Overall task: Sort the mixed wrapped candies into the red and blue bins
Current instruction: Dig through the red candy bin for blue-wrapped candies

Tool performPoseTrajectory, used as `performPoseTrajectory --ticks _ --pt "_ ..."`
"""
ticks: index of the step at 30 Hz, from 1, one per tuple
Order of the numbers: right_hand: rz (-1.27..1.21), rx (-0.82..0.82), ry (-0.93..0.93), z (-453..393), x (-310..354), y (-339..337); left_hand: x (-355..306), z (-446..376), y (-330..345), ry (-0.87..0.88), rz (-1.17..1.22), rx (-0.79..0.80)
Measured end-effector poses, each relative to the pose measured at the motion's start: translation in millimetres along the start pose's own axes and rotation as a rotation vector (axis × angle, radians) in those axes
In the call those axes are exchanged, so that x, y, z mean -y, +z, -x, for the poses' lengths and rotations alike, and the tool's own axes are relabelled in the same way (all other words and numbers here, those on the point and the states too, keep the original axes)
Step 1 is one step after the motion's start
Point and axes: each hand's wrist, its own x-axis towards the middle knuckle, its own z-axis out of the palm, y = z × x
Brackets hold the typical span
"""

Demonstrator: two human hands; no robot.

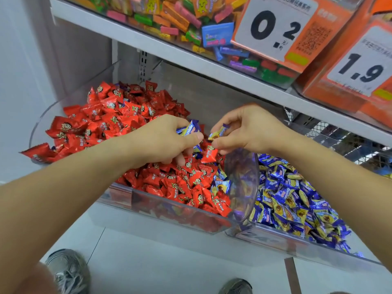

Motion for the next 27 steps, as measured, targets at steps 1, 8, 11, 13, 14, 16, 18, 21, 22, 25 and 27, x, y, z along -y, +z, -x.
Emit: performPoseTrajectory --ticks 1,8,11,13,14,16,18,21,22,25,27 --pt "-0.125 -0.014 0.026 1.0 -1.0 1.6 -1.3 0.3 1.8 -0.002 0.038 0.000" --pt "0.013 -0.086 -0.078 -1.8 -4.1 8.0 -5.5 -1.4 10.0 -0.042 0.035 -0.051" --pt "0.462 -0.122 -0.096 1.0 -3.5 -4.4 0.5 -3.3 5.1 -0.022 -0.121 -0.142" --pt "0.669 0.084 -0.095 4.9 2.4 -6.1 2.4 -3.7 2.5 -0.024 -0.096 -0.140" --pt "0.722 0.213 -0.092 5.6 5.3 -2.3 2.2 -4.1 2.7 -0.014 -0.091 -0.136" --pt "0.779 0.394 -0.076 1.4 8.4 10.5 0.5 -4.8 5.3 0.007 -0.109 -0.110" --pt "0.851 0.520 -0.086 -7.1 7.5 24.1 -1.2 -4.8 8.6 0.012 -0.125 -0.073" --pt "0.917 0.597 -0.051 -14.0 2.4 33.8 -2.0 -4.5 6.7 -0.004 -0.130 -0.049" --pt "0.889 0.589 -0.034 -15.0 0.8 35.4 -1.8 -4.5 5.3 -0.013 -0.119 -0.048" --pt "0.786 0.581 -0.024 -12.7 0.6 37.4 0.0 -4.1 3.9 -0.019 -0.095 -0.046" --pt "0.788 0.465 -0.099 -6.6 2.5 30.4 0.0 -3.7 2.8 -0.012 -0.090 -0.043"
